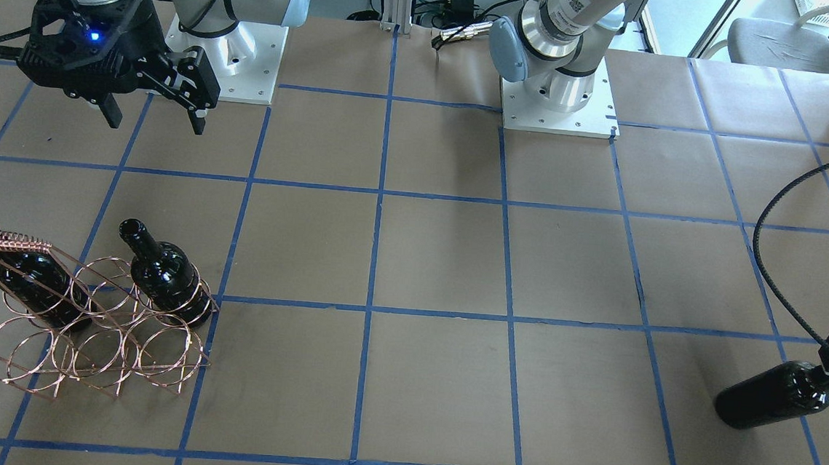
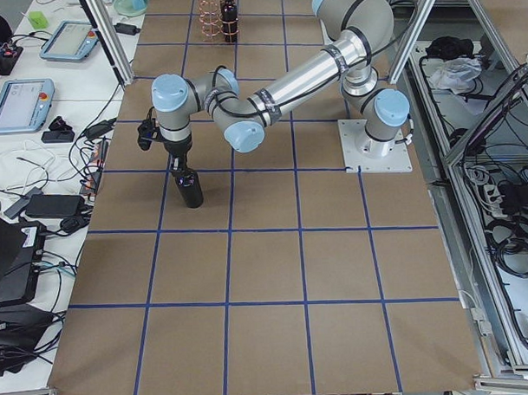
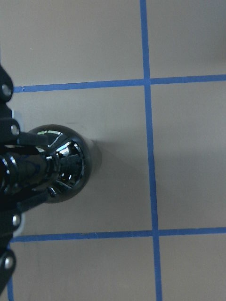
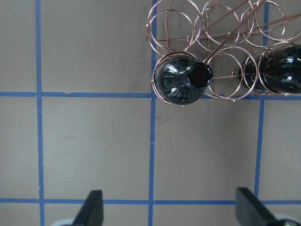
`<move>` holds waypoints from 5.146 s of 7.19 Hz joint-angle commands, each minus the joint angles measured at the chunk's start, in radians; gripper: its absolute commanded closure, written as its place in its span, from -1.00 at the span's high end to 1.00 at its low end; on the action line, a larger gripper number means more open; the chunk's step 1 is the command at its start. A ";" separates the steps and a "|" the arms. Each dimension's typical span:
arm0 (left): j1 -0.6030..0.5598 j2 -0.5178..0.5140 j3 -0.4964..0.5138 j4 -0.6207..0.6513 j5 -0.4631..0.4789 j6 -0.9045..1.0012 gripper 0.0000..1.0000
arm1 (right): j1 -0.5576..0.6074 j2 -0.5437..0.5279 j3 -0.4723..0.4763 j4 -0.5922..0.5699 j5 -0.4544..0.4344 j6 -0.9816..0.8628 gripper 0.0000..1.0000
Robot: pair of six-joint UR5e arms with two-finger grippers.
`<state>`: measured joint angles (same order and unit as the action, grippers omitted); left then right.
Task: Place wine into wine basket
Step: 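Lift the bottle with the left gripper and set it down mid-table, then open the left gripper and withdraw it while the right arm swings toward the bottle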
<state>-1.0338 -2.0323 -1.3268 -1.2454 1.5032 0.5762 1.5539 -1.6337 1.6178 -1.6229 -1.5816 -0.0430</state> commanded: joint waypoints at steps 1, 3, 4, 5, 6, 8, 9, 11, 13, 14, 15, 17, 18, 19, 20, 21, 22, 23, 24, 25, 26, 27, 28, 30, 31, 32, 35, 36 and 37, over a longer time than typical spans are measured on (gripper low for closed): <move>0.000 0.001 0.000 -0.002 0.000 0.002 -1.00 | -0.002 0.000 -0.001 0.000 -0.003 -0.001 0.99; -0.021 0.044 0.000 -0.012 0.000 -0.004 -1.00 | -0.002 -0.001 -0.001 0.000 -0.003 -0.003 0.99; -0.063 0.081 -0.005 -0.041 0.003 -0.025 -1.00 | -0.002 -0.002 -0.001 -0.002 -0.003 -0.003 0.99; -0.118 0.119 -0.015 -0.060 0.005 -0.112 -1.00 | -0.002 -0.002 -0.001 -0.002 -0.001 -0.003 0.99; -0.165 0.151 -0.040 -0.063 0.000 -0.186 -1.00 | -0.002 0.000 -0.001 -0.002 -0.003 -0.003 0.99; -0.263 0.232 -0.133 -0.062 0.000 -0.312 -1.00 | -0.002 0.000 -0.001 0.000 -0.005 -0.003 0.99; -0.319 0.266 -0.182 -0.057 -0.009 -0.400 -1.00 | 0.000 0.000 0.000 0.000 -0.001 -0.003 0.99; -0.464 0.334 -0.274 -0.042 0.000 -0.599 -1.00 | -0.002 0.000 -0.001 0.002 -0.003 -0.005 0.99; -0.531 0.386 -0.340 -0.035 0.000 -0.671 -1.00 | 0.000 0.000 -0.001 0.002 -0.003 -0.006 0.99; -0.567 0.414 -0.380 -0.037 0.003 -0.721 -1.00 | -0.003 0.000 -0.001 0.000 -0.005 -0.008 0.99; -0.610 0.434 -0.414 -0.025 0.006 -0.764 -1.00 | -0.003 0.000 -0.001 0.000 -0.005 -0.009 0.99; -0.673 0.440 -0.468 0.003 0.022 -0.849 -1.00 | -0.003 0.000 -0.001 0.000 -0.005 -0.009 0.99; -0.704 0.435 -0.488 0.032 0.057 -0.857 -1.00 | -0.003 -0.001 -0.001 0.000 -0.005 -0.011 0.99; -0.716 0.428 -0.496 0.034 0.060 -0.858 -1.00 | -0.003 -0.002 -0.001 0.000 -0.005 -0.011 0.99; -0.723 0.420 -0.500 0.034 0.061 -0.869 -1.00 | -0.003 -0.002 -0.001 0.000 -0.005 -0.011 0.99; -0.733 0.420 -0.502 0.034 0.061 -0.869 -1.00 | -0.003 -0.002 -0.001 0.000 -0.005 -0.011 0.99; -0.745 0.420 -0.502 0.029 0.065 -0.871 -1.00 | -0.003 -0.002 -0.001 0.000 -0.005 -0.011 0.99; -0.749 0.416 -0.503 0.026 0.065 -0.869 -1.00 | -0.003 -0.002 -0.001 0.000 -0.005 -0.011 0.99; -0.749 0.415 -0.503 0.023 0.065 -0.866 -1.00 | -0.002 -0.002 -0.001 0.000 -0.005 -0.009 0.99; -0.750 0.414 -0.503 0.021 0.063 -0.860 -0.30 | -0.003 -0.002 -0.001 0.000 -0.005 -0.009 0.99; -0.750 0.414 -0.502 0.020 0.063 -0.858 0.98 | -0.003 -0.002 -0.001 0.000 -0.005 -0.009 0.99; -0.749 0.417 -0.487 0.011 0.063 -0.857 1.00 | -0.002 -0.003 -0.001 -0.002 -0.005 -0.009 0.99; -0.741 0.431 -0.464 -0.030 0.063 -0.858 1.00 | -0.002 -0.003 -0.001 -0.002 -0.005 -0.006 0.99; -0.701 0.434 -0.331 -0.174 0.065 -0.854 1.00 | 0.003 -0.005 -0.003 -0.002 -0.002 0.012 1.00; -0.639 0.435 -0.256 -0.215 0.063 -0.843 1.00 | 0.006 -0.009 -0.015 0.000 0.002 0.058 1.00; -0.559 0.445 -0.211 -0.223 0.061 -0.792 1.00 | 0.026 -0.017 -0.015 0.000 0.003 0.114 1.00; -0.442 0.471 -0.195 -0.224 0.127 -0.639 1.00 | 0.342 0.039 -0.059 -0.026 0.002 0.489 1.00; -0.372 0.475 -0.193 -0.261 0.127 -0.568 1.00 | 0.464 0.105 -0.119 -0.059 0.005 0.576 0.98; -0.308 0.484 -0.195 -0.272 0.124 -0.452 1.00 | 0.574 0.188 -0.180 -0.070 0.002 0.709 0.98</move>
<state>-1.4182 -1.5577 -1.5222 -1.4967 1.6276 0.0105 1.9817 -1.5378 1.5097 -1.6729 -1.5786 0.5086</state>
